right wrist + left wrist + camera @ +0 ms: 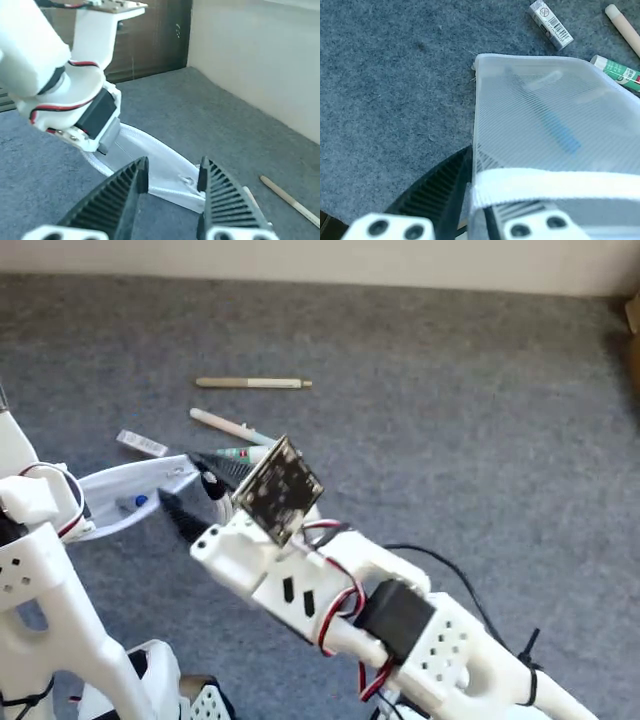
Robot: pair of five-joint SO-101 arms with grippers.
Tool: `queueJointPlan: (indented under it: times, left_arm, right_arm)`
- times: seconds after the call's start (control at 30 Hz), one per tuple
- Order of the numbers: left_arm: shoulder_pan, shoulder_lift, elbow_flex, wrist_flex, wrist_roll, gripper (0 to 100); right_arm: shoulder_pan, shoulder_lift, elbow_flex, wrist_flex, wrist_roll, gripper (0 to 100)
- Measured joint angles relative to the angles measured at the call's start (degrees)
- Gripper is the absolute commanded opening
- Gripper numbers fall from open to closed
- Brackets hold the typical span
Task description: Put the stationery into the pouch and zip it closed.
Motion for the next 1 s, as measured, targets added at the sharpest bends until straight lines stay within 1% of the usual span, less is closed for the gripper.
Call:
queueJointPlan:
  times: [0.2, 0.27, 0.4, 0.53, 0.7, 0.8, 1.0]
  left_arm:
    - [-0.1, 0.0, 0.0, 0.0, 0.0, 1]
    - [-1.1, 0.0, -0.5, 0.0, 0.0, 1]
    - [-6.9, 0.8, -2.2, 0.0, 0.1, 1]
    - [-11.5, 0.9, -2.4, 0.0, 0.2, 1]
    - [-17.7, 0.9, -2.4, 0.0, 0.1, 1]
    - [-21.0, 0.9, -2.4, 0.0, 0.1, 1]
    - [-22.5, 0.9, -2.4, 0.0, 0.1, 1]
  right_arm:
    - [4.9, 0.0, -5.3, 8.8, 0.0, 15.2]
    - [6.4, 0.0, -6.5, 10.9, 0.0, 15.2]
    - [8.6, 0.0, -7.5, 13.9, 0.0, 15.2]
    - [8.9, 1.0, -7.6, 14.2, 0.0, 15.2]
    - [9.1, 9.8, -7.8, 14.2, 0.0, 15.2]
    - [9.1, 16.2, -10.5, 14.2, 0.0, 15.2]
    - [10.3, 26.1, -15.1, 14.2, 0.0, 15.2]
